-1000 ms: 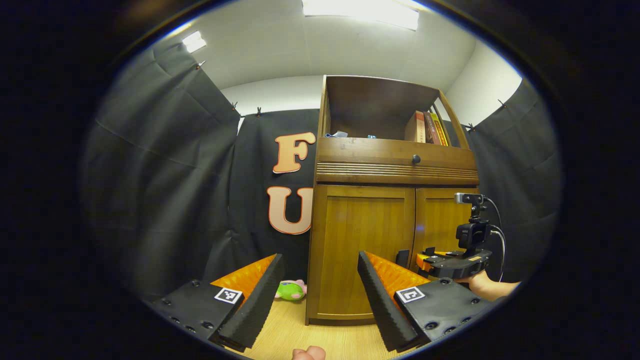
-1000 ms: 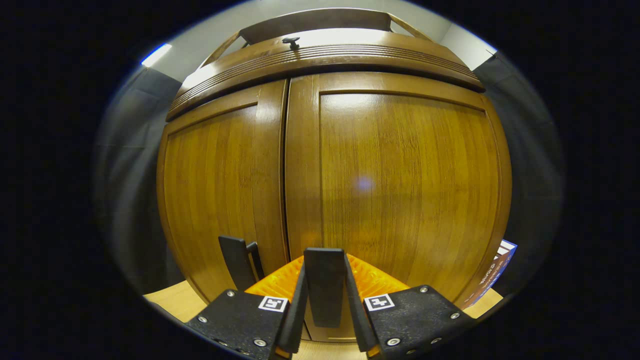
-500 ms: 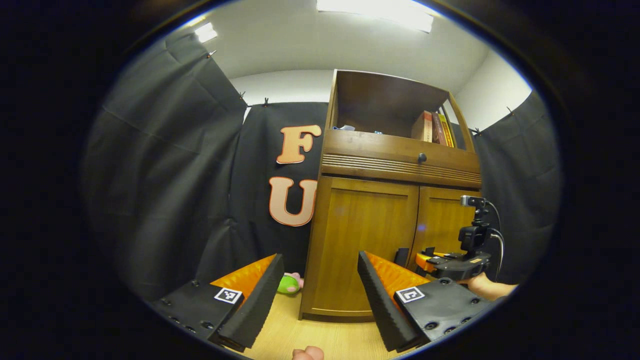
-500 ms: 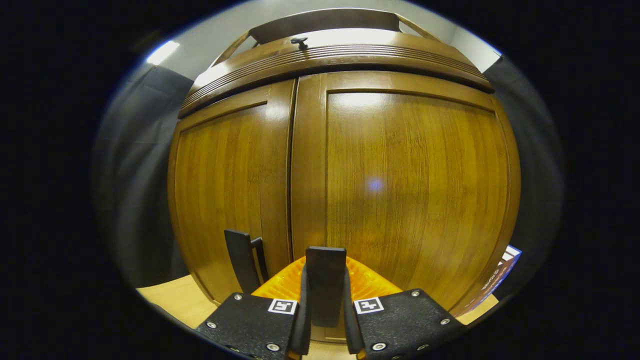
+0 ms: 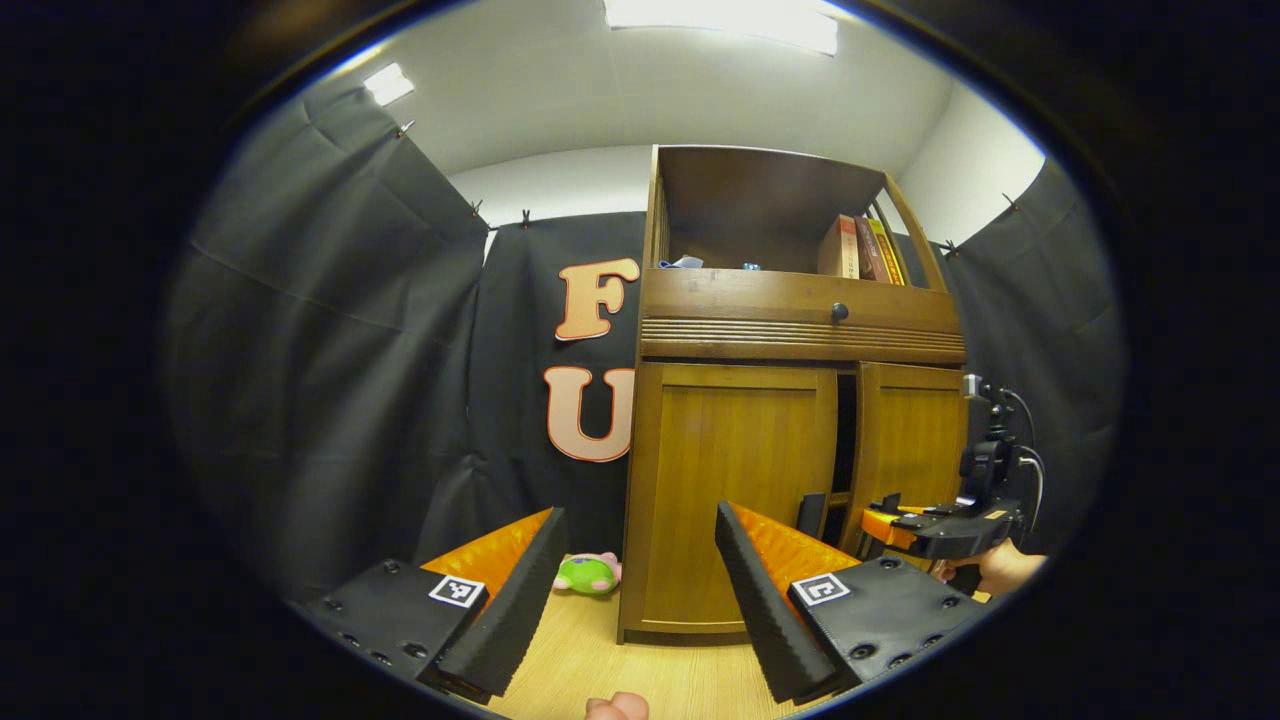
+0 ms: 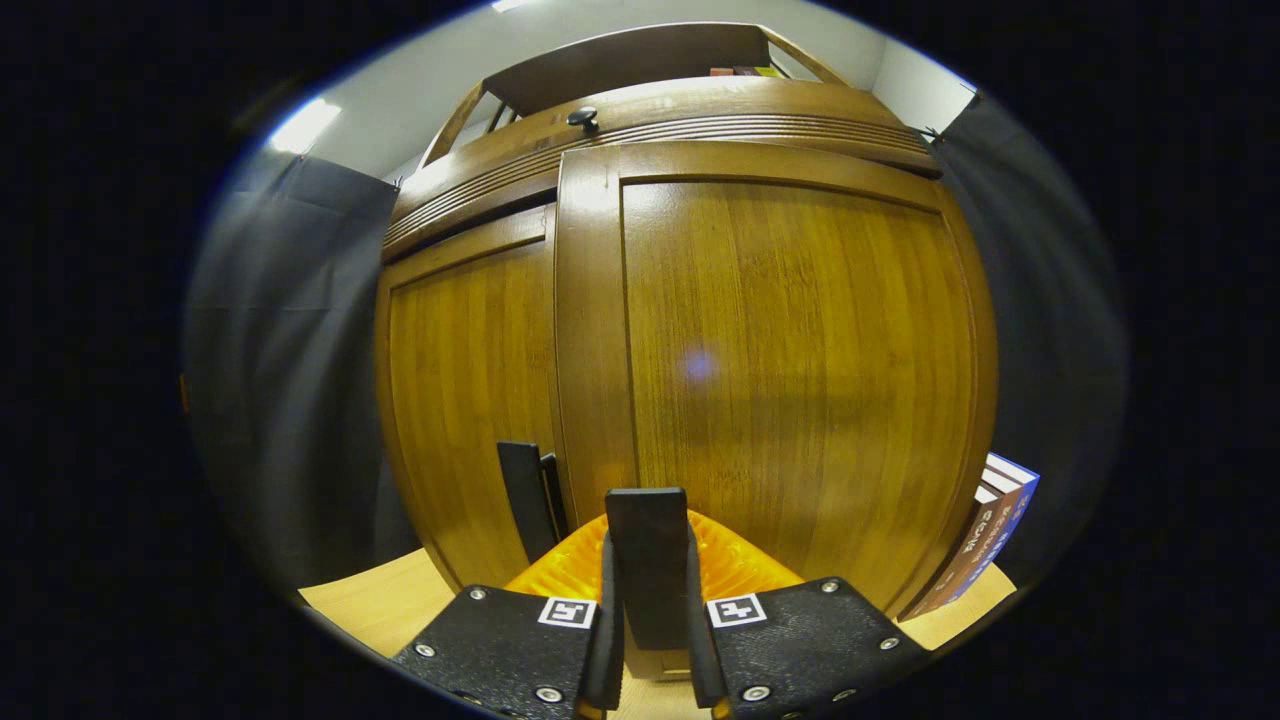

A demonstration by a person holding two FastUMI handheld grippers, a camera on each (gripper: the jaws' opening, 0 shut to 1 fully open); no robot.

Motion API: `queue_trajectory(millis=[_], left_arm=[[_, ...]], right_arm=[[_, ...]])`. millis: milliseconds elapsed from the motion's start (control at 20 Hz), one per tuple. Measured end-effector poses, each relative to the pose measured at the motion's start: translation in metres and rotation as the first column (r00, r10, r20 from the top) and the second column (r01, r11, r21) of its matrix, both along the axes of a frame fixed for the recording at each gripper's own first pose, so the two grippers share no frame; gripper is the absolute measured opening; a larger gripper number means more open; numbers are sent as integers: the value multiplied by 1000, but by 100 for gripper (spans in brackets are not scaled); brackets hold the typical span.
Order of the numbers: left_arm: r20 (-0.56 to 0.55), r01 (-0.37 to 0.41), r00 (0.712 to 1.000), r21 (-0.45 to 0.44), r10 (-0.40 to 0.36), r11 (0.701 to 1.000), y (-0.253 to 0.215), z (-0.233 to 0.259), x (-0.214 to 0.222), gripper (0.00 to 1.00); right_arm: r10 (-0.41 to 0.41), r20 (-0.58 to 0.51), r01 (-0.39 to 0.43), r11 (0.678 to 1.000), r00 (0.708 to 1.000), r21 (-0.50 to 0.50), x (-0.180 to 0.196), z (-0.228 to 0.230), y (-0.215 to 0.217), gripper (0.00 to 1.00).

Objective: Open the right door of the double-door shoe cabinet with the right hand, and open the left door with the left hand.

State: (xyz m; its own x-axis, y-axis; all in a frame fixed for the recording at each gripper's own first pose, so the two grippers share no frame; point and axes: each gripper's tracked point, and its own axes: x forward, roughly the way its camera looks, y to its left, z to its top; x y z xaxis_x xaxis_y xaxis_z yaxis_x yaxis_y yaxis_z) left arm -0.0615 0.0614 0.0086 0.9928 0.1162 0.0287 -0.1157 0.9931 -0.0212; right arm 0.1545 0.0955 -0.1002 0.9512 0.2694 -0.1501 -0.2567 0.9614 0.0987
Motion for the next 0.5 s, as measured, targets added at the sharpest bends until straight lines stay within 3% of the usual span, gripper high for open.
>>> queue_trajectory(millis=[450,500], left_arm=[[-38,15,999,24,-14,1000,-31,-15,13,94],[-46,14,999,24,-13,1000,-34,-22,16,94]], right_arm=[[-28,-28,26,998,999,-56,-89,3,-58,27],[-37,-33,34,997,999,-69,-97,4,-67,35]])
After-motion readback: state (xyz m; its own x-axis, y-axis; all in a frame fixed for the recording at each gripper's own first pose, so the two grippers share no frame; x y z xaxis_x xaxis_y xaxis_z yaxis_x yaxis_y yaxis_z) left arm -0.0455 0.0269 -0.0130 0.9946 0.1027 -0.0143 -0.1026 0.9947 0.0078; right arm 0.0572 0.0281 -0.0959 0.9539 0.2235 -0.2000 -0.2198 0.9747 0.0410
